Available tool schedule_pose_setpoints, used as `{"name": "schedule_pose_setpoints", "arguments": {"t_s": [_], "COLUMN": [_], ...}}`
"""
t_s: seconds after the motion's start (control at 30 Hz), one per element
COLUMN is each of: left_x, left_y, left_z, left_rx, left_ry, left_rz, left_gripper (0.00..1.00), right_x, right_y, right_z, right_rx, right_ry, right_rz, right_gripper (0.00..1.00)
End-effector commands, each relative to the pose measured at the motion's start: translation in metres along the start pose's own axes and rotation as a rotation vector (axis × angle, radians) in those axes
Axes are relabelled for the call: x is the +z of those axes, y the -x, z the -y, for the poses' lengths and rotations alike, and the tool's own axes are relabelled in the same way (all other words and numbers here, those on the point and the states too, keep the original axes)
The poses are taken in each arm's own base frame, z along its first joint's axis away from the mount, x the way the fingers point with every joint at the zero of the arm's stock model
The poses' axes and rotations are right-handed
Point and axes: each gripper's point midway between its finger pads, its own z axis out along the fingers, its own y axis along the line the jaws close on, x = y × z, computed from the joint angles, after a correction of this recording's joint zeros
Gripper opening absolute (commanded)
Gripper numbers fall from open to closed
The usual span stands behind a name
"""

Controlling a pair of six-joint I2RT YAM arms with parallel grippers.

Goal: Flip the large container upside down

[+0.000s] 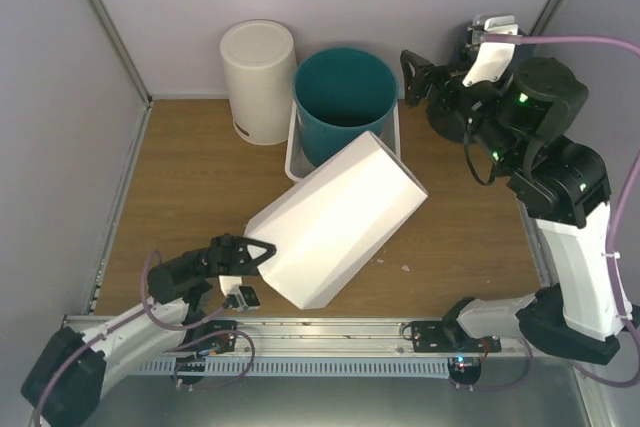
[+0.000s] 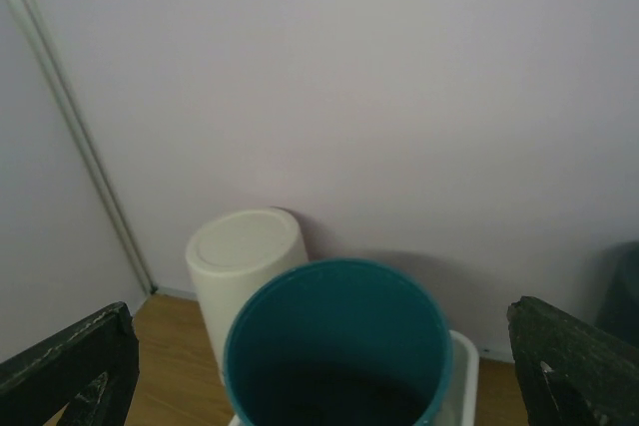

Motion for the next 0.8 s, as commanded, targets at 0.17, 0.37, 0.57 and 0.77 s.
{"name": "schedule_pose_setpoints", "arguments": {"t_s": [0.17,0.37,0.57,0.77], "left_x": [0.048,0.102,0.134,0.168], "left_y": [-0.009,-0.029,-0.052,-0.06], "left_z": [-0.085,-0.084,-0.054,-0.02], "left_rx": [0.241,0.181,0.091,0.02], "left_ry": [0.37,0.444,0.424,0.405], "left_rz": [0.016,-0.005,-0.062,-0.078], "left_gripper": [0.0,0.0,0.0,0.0], "right_x": [-0.055,-0.063,-0.098,-0.109], "right_y": [0.04,0.024,0.04,0.049], "right_z": [0.046,0.05,0.067,0.063], "right_rx": [0.016,0.055,0.113,0.13], "right_ry": [-0.189,-0.192,-0.242,-0.193], "right_rz": [0.11,0.059,0.119,0.16], "right_gripper": [1.0,1.0,1.0,1.0]}}
